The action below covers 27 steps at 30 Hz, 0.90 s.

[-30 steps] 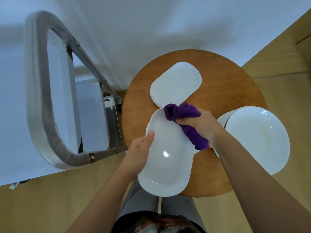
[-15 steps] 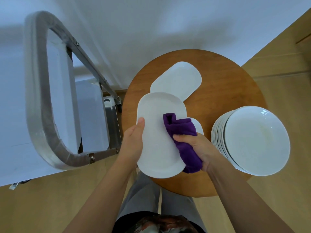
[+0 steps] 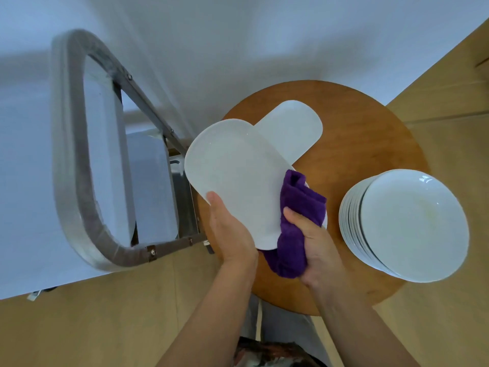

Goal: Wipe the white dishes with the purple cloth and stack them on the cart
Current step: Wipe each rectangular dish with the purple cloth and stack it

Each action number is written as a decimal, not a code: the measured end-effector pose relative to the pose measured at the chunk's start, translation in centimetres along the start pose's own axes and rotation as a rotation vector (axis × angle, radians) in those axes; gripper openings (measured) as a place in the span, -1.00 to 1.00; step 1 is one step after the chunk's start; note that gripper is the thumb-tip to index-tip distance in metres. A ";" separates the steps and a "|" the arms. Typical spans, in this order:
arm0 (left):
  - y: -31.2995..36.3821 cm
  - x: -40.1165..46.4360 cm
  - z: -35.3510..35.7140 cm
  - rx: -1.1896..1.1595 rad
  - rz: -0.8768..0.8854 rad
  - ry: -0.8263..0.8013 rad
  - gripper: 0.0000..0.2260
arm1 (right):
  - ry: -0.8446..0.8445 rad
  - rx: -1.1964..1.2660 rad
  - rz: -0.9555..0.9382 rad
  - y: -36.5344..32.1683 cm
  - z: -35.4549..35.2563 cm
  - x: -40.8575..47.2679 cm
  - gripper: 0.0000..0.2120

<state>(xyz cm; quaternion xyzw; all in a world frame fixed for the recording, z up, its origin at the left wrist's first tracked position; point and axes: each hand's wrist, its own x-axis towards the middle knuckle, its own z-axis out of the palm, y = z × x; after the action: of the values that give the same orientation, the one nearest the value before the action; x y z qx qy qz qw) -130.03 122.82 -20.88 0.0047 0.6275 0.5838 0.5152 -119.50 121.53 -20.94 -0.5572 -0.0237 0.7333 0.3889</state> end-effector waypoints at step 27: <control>4.6 2.1 -1.4 0.446 0.029 -0.334 -0.76 | 0.164 -0.039 -0.219 -3.3 -1.5 0.7 -0.71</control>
<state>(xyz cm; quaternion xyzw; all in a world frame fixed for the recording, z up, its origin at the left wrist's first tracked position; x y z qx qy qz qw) -134.67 124.56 -19.11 0.2229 0.6467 0.4298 0.5894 -116.48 123.65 -20.59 -0.6168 -0.0668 0.6379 0.4563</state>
